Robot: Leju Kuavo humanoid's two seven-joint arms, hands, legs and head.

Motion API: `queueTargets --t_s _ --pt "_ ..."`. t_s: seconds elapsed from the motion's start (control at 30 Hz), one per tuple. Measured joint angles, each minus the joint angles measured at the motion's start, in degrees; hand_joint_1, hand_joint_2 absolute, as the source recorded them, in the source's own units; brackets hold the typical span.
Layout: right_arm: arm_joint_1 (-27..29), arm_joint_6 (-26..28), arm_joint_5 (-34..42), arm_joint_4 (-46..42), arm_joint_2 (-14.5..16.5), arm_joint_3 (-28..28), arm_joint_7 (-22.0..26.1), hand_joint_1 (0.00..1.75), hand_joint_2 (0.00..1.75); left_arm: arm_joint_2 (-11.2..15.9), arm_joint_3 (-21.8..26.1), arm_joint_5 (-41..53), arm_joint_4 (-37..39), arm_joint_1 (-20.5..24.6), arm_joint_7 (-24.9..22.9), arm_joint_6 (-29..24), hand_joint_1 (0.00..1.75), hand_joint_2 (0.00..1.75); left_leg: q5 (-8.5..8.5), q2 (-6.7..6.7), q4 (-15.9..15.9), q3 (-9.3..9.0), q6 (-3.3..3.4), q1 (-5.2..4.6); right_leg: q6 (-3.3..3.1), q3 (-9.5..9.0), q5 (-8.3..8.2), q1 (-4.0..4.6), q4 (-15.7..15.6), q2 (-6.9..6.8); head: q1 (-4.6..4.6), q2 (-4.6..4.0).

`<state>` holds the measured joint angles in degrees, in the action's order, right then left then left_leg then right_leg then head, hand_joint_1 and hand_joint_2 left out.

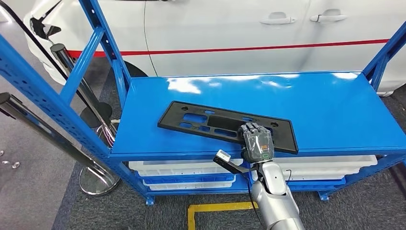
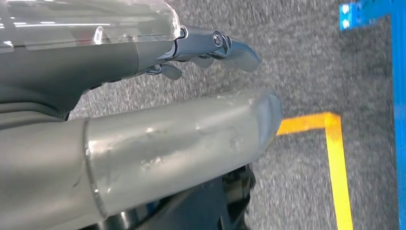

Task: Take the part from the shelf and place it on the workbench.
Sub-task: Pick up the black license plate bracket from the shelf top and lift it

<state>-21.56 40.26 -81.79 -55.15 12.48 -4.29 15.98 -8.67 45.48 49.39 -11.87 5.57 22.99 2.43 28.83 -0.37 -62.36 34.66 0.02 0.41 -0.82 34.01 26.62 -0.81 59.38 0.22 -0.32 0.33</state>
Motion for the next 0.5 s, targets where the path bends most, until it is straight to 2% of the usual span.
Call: queueTargets --t_s 0.07,0.1,0.13,0.17,0.2,0.23,0.27,0.3,0.33,0.43,0.5 --pt "0.50 -0.01 1.23 -1.52 0.62 -0.94 2.64 1.75 1.75 0.01 0.15 -0.02 0.01 -0.05 0.15 -0.05 0.00 0.00 3.70 0.04 -7.13 3.21 -0.44 0.18 -0.34 -0.01 -0.01 0.05 -0.04 -0.04 0.00 0.00" --pt "0.78 -0.01 1.64 -2.11 0.90 -1.36 3.53 1.75 1.75 0.00 0.22 -0.03 0.01 -0.09 0.17 -0.07 0.00 0.00 4.95 0.04 -10.52 4.85 -0.57 0.25 -0.40 -0.01 0.02 0.11 -0.03 -0.04 0.00 0.00" --pt "1.03 -0.02 1.99 -2.56 1.11 -1.68 4.27 1.75 1.75 0.00 0.29 -0.04 0.01 -0.14 0.17 -0.10 0.00 0.00 5.20 0.04 -12.43 5.87 -0.63 0.27 -0.43 -0.04 0.06 0.15 -0.02 -0.03 0.00 0.00" --pt "1.28 -0.03 2.53 -3.07 1.38 -2.12 5.41 1.75 1.75 0.00 0.34 -0.05 0.01 -0.19 0.17 -0.22 0.00 0.00 4.28 0.04 -12.18 5.91 -0.61 0.28 -0.43 -0.10 0.11 0.16 -0.01 -0.01 0.01 0.00" --pt "1.57 -0.03 3.42 -3.91 1.75 -2.73 7.31 1.75 1.75 0.01 0.38 -0.05 0.01 -0.23 0.20 -0.42 0.00 0.00 2.37 0.04 -9.71 4.94 -0.51 0.28 -0.40 -0.18 0.18 0.16 0.01 0.02 0.01 0.00" --pt "1.90 -0.04 4.67 -5.25 2.32 -3.59 9.98 1.75 1.75 0.04 0.43 -0.06 0.00 -0.26 0.26 -0.68 0.00 0.00 0.04 0.04 -5.78 3.26 -0.32 0.27 -0.34 -0.27 0.26 0.16 0.02 0.06 0.01 0.00" --pt "2.30 -0.04 6.22 -7.24 3.09 -4.52 12.93 1.75 1.75 0.08 0.50 -0.07 0.00 -0.28 0.34 -0.97 0.00 0.00 -1.71 0.02 -1.90 1.52 -0.10 0.17 -0.21 -0.28 0.37 0.23 0.08 0.10 0.01 0.00" --pt "2.79 -0.04 7.79 -9.89 3.88 -5.24 15.38 1.75 1.75 0.11 0.61 -0.09 0.00 -0.29 0.49 -1.25 0.00 0.00 -2.72 0.00 1.09 0.24 0.16 0.03 0.00 -0.19 0.43 0.28 0.16 0.12 0.01 0.00" --pt "3.38 -0.04 9.01 -13.06 4.61 -5.55 16.87 1.75 1.75 0.15 0.74 -0.13 0.00 -0.30 0.71 -1.54 0.00 0.00 -3.01 -0.04 2.71 -0.41 0.40 -0.15 0.26 -0.06 0.45 0.29 0.21 0.11 0.01 0.00" --pt "5.59 -0.04 8.45 -24.66 6.10 -3.80 16.45 1.75 1.75 0.22 1.24 -0.21 0.01 -0.69 1.84 -2.90 0.00 0.00 -2.94 -0.09 3.74 -0.69 1.12 -0.35 1.22 0.08 0.65 0.11 0.35 -0.02 0.02 0.00" --pt "6.43 -0.05 6.98 -31.53 6.50 -1.71 15.73 1.75 1.75 0.22 1.46 -0.21 0.01 -0.96 2.34 -3.59 0.00 0.00 -3.24 0.03 4.49 -1.12 1.81 -0.17 1.63 1.01 2.36 0.10 2.74 -0.04 0.03 0.00"
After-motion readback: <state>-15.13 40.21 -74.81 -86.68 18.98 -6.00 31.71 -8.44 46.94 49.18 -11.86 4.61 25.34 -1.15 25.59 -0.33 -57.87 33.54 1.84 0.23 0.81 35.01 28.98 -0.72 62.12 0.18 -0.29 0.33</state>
